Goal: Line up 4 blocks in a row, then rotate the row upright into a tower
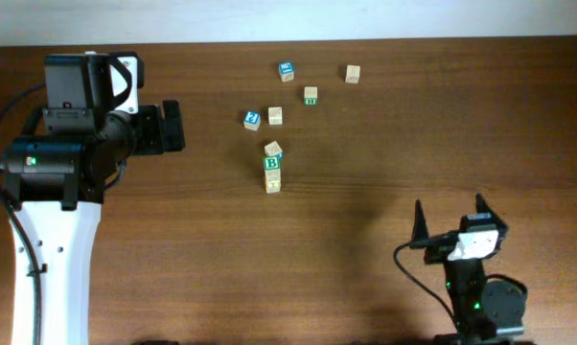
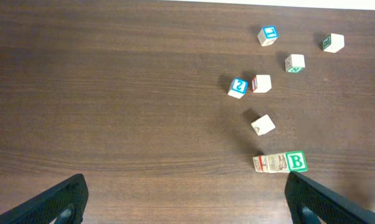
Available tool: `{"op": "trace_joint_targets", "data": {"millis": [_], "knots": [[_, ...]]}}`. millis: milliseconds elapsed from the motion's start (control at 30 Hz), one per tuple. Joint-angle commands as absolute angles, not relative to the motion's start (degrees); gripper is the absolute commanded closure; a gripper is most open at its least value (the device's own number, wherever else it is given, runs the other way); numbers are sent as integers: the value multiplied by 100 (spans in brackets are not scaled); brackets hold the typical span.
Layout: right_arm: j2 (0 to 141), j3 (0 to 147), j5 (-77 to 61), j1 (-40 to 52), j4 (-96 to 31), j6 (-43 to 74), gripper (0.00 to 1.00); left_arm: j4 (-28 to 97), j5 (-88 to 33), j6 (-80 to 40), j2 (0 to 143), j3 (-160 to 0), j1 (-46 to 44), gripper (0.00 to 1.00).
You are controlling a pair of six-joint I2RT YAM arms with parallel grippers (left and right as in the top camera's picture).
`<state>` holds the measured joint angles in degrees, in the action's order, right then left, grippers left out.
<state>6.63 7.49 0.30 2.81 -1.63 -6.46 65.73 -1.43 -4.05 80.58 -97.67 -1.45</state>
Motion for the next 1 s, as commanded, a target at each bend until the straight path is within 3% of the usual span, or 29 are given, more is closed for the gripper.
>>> {"op": "trace_joint_targets", "data": {"millis": [0, 833, 900, 967], "knots": [[285, 429, -27, 259, -121, -663, 2, 6571, -106, -314, 8001, -9791, -110, 1], [21, 32, -193, 259, -440, -666, 2, 6495, 198, -130, 7752, -9734, -95, 1], [21, 32, -193, 259, -440, -666, 2, 5933, 338, 104, 7225, -9120, -95, 1], [21, 32, -193, 259, -440, -663, 2, 4501, 436, 143, 6451, -7832, -93, 1]]}}
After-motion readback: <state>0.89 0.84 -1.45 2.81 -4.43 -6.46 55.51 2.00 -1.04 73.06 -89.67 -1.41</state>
